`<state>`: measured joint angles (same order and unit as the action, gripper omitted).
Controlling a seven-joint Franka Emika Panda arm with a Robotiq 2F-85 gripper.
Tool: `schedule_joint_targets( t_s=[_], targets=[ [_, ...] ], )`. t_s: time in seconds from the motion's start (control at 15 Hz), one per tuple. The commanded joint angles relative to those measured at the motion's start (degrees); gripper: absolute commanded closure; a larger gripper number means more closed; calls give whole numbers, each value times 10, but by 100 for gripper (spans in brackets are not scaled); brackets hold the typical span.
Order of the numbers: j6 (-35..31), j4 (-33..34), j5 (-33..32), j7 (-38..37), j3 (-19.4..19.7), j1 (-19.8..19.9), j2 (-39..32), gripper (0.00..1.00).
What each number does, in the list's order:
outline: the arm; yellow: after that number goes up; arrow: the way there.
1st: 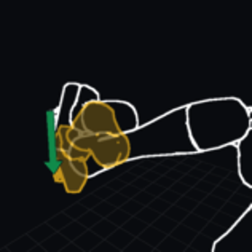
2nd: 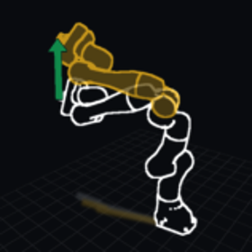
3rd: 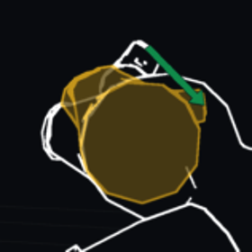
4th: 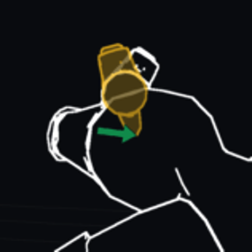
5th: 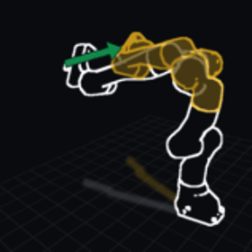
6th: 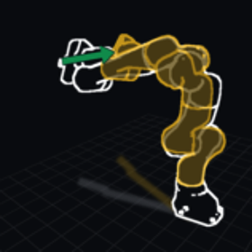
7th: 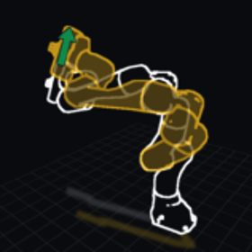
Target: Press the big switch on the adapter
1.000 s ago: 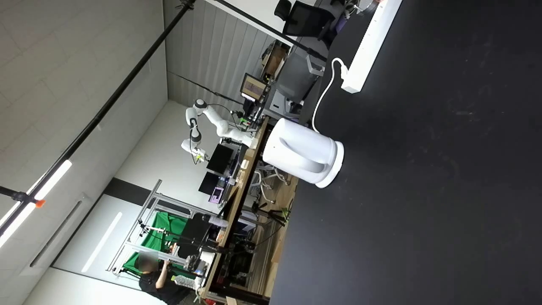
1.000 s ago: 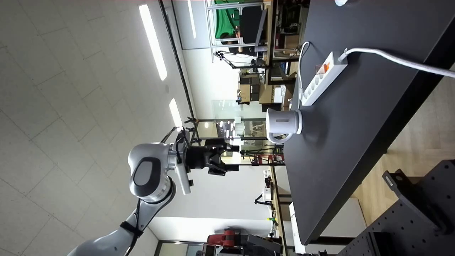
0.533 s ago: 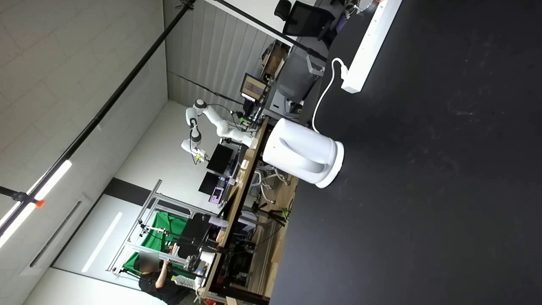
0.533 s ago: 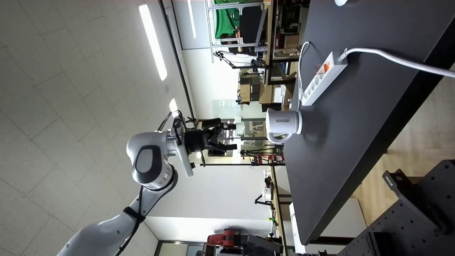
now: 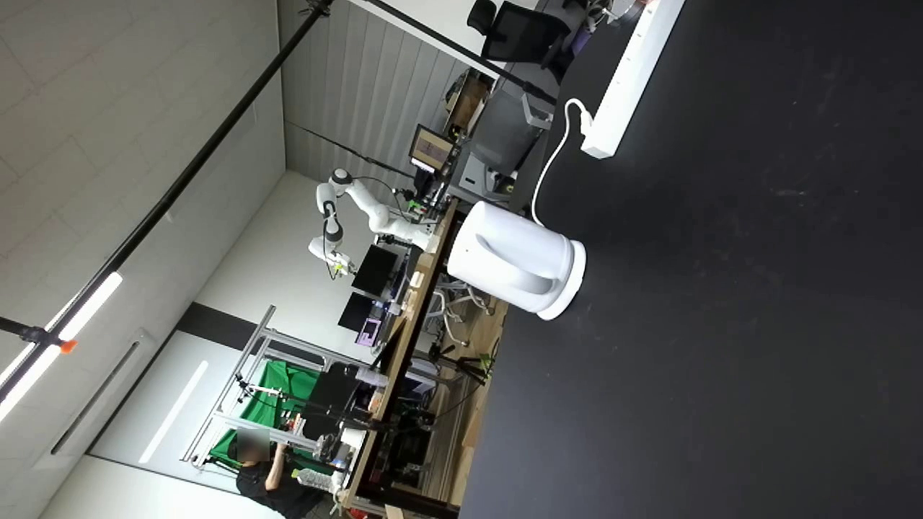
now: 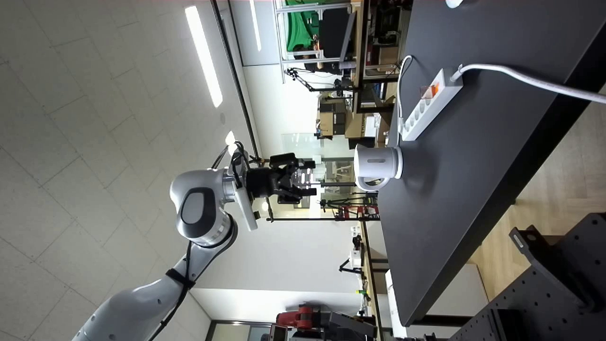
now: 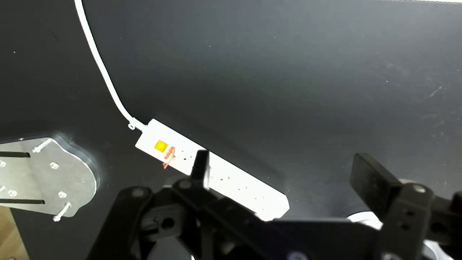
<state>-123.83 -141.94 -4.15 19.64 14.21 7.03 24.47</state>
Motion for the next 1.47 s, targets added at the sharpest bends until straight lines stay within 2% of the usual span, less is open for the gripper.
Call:
schedule_joint_targets(
  t_s=[0.0, 0.53, 1.13, 1.4],
  targets=[
    [1, 1, 2, 1, -3, 3, 0, 0],
    [1, 1, 2, 1, -3, 3, 0, 0],
    [-175, 103, 61, -5, 16, 3, -154, 0],
    [-187, 183, 108, 25, 25, 16, -232, 0]
  ],
)
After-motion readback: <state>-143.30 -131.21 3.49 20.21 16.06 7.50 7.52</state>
